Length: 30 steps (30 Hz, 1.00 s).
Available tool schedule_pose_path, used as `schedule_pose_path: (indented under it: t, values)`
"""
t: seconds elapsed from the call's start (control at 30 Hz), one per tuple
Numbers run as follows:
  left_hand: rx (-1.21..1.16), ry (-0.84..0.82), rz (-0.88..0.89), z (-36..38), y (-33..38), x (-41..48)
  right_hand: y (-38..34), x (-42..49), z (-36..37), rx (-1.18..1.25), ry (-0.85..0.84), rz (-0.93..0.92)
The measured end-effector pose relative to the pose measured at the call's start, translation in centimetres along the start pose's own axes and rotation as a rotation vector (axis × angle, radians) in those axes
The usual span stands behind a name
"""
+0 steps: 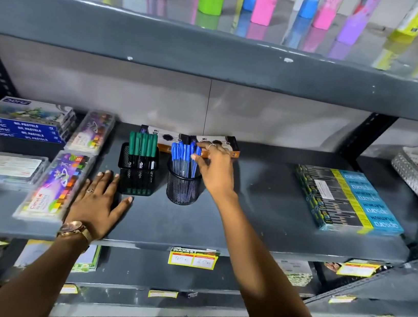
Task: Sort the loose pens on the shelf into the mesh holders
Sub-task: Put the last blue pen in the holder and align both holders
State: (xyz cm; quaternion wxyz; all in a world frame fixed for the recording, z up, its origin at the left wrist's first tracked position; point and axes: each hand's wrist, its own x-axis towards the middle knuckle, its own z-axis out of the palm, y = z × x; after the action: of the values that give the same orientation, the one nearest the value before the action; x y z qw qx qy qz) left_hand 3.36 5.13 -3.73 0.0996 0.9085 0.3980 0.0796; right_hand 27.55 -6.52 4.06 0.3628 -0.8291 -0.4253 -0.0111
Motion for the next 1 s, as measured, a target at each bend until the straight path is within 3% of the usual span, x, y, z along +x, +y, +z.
schedule_pose_path:
  t: [0.13, 0.3, 0.43, 0.6, 0.7, 0.83, 1.0]
  values:
    - [-0.008, -0.003, -0.004, 0.0, -0.1, 0.0, 0.0, -2.3, 0.2, 0.249, 0.024, 0.074]
    - [-0.040, 0.011, -0.022, -0.3, 0.0, -0.1, -0.5, -9.0, 2.7, 0.579, 0.094, 0.320]
    - [-0.149, 0.048, -0.070, -0.5, 0.8, -0.5, -0.5, -10.1, 4.3, 0.510, 0.056, 0.325]
    - [-0.670, 0.148, -0.321, 0.2, 3.6, 0.3, -1.2, -7.6, 5.7, 0.460, 0.115, 0.369]
    - [-0.877, 0.260, -0.325, 0.5, 5.9, 1.6, -1.1, -7.4, 6.3, 0.396, 0.110, 0.335]
    - [-0.939, 0.395, -0.346, 0.7, 7.8, 2.8, -0.9, -7.4, 6.3, 0.385, 0.094, 0.323]
    - [-0.907, 0.405, -0.344, 0.6, 8.0, 1.5, -1.2, -8.6, 5.5, 0.375, 0.076, 0.334]
